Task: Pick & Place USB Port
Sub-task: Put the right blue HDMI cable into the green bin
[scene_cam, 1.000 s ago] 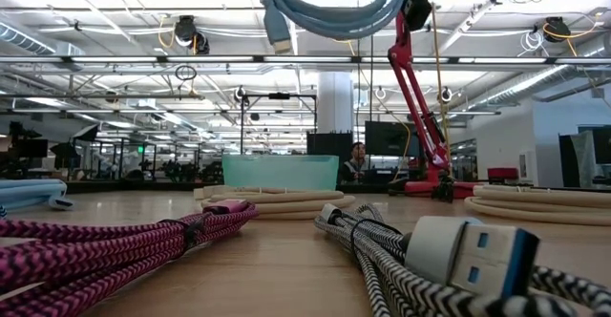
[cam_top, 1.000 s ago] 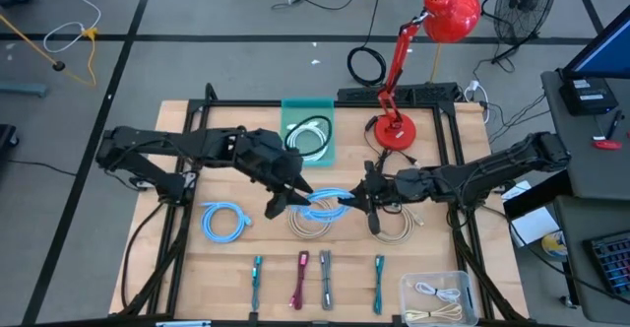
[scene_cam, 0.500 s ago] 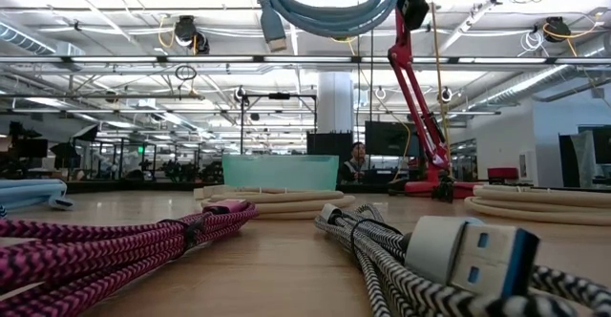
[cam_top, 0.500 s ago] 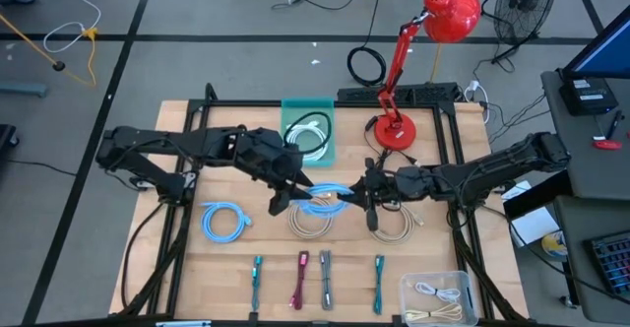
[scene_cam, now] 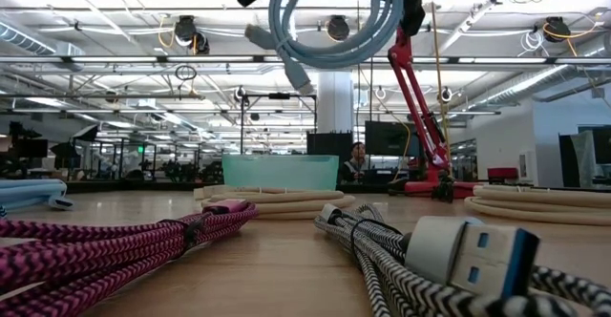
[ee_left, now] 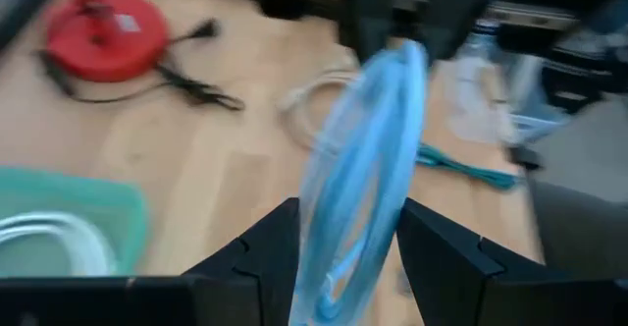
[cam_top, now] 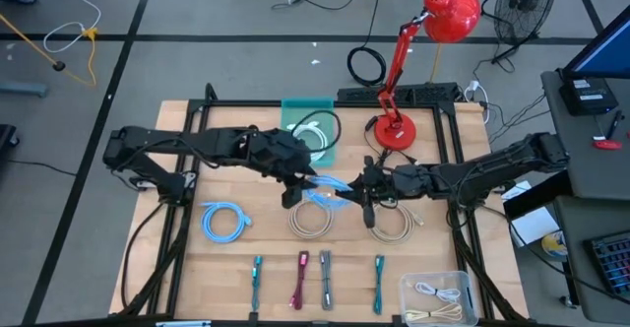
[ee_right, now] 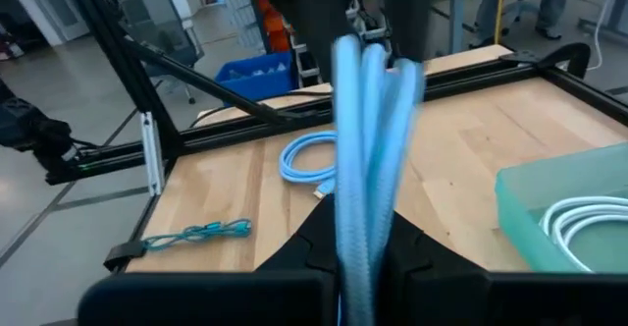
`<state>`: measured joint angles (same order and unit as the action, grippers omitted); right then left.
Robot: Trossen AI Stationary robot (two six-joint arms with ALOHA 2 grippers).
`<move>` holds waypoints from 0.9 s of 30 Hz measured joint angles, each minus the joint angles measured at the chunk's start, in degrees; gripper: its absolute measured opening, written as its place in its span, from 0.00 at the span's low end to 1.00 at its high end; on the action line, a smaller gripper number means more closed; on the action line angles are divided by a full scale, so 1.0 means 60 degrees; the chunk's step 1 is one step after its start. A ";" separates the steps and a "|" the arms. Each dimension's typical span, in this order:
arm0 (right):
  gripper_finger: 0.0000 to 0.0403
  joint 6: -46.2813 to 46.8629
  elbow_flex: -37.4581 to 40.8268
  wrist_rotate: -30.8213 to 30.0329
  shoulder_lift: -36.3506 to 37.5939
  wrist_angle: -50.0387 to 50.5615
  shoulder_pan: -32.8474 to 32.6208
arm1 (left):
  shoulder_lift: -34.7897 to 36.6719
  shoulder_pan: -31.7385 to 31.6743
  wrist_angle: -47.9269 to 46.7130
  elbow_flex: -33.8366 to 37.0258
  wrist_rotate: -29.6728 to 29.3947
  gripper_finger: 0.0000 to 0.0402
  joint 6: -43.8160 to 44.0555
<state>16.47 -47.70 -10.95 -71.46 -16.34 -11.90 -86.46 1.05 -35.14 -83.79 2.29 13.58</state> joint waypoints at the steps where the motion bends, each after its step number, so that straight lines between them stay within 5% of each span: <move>1: 0.03 0.0007 0.0000 -0.0031 -0.0013 0.0001 0.0000 | 0.0057 -0.0038 -0.0107 0.0004 -0.0187 0.43 -0.0002; 8: 0.03 -0.0017 -0.0007 0.0052 -0.0010 0.0045 -0.0004 | 0.0213 -0.0182 -0.0591 0.0004 -0.0377 0.45 -0.0033; 20: 0.03 -0.0011 -0.0007 0.0112 -0.0007 0.0004 -0.0011 | 0.0220 0.0234 -0.0616 0.0004 0.0112 0.79 -0.0779; 27: 0.03 -0.0007 -0.0007 0.0104 -0.0007 -0.0022 -0.0011 | 0.0067 0.0264 -0.0205 0.0006 -0.0200 0.88 -0.1284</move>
<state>16.43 -47.75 -10.33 -71.50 -16.47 -11.97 -86.06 2.63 -36.37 -83.76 1.09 5.88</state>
